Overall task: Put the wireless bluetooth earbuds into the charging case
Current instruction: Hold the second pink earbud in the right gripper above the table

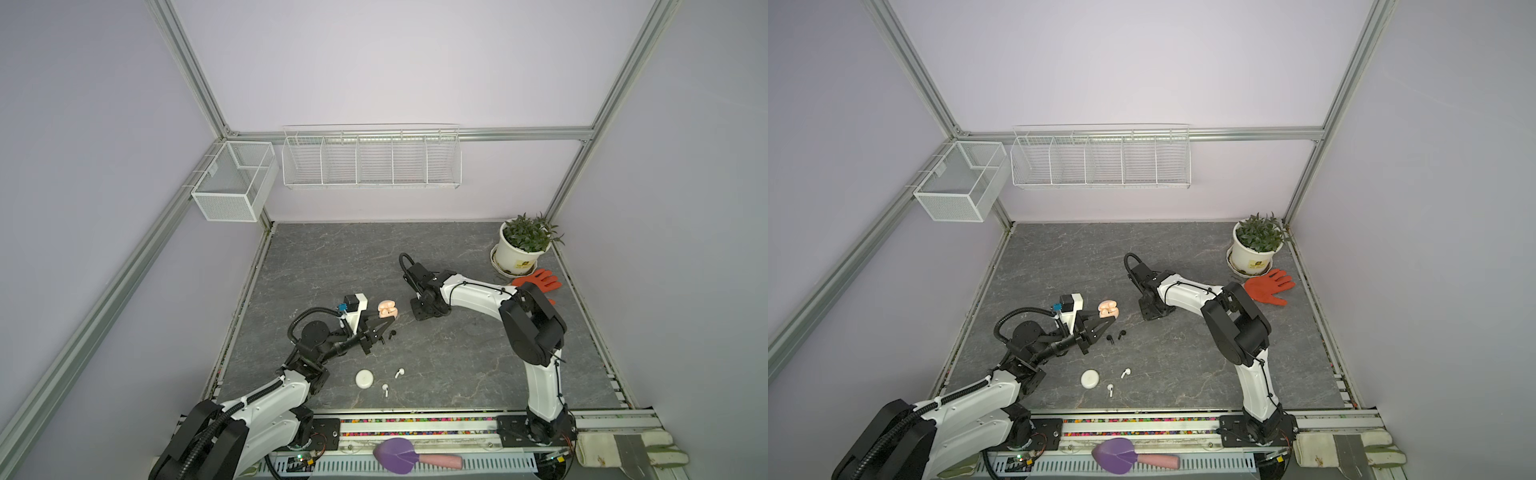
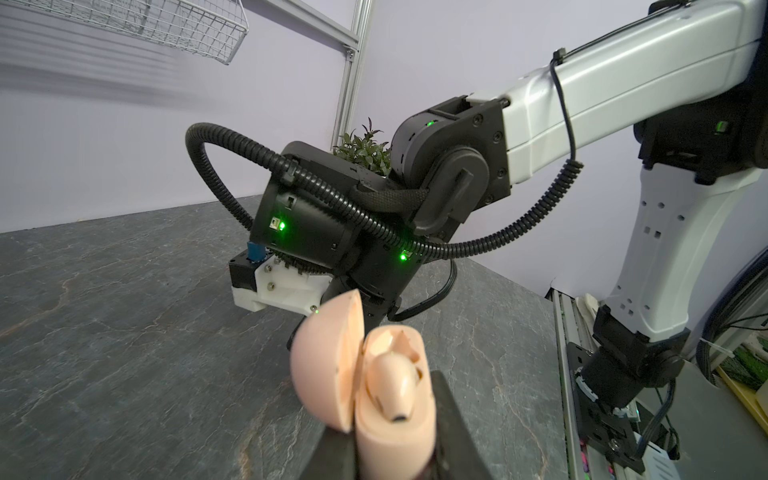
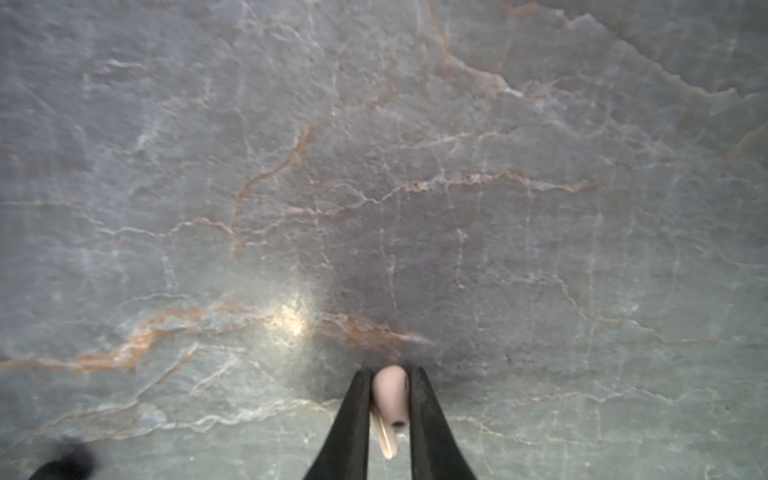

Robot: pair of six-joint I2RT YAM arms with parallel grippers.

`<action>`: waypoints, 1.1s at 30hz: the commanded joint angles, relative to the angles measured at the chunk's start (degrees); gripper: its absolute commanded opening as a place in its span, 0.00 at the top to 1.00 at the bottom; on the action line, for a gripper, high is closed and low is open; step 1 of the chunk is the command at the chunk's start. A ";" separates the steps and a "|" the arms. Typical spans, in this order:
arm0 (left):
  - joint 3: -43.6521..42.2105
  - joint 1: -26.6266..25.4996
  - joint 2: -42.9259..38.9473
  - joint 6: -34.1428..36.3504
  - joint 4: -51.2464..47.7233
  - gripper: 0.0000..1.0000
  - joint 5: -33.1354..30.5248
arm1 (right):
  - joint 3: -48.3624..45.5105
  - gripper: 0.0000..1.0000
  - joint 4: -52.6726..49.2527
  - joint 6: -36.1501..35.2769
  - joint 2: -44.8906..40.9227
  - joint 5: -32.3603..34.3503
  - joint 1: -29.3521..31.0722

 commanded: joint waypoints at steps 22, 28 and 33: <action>2.76 -0.09 0.37 -0.57 0.77 1.00 0.89 | -0.65 0.75 0.39 -1.29 1.71 -1.35 -1.52; 2.64 -0.03 0.35 -0.42 0.69 1.00 0.98 | -0.99 0.78 0.67 -1.16 1.88 -1.63 -1.52; 2.63 -0.02 0.26 -0.31 0.60 1.00 0.89 | -1.26 0.80 0.63 -0.98 1.68 -1.71 -1.50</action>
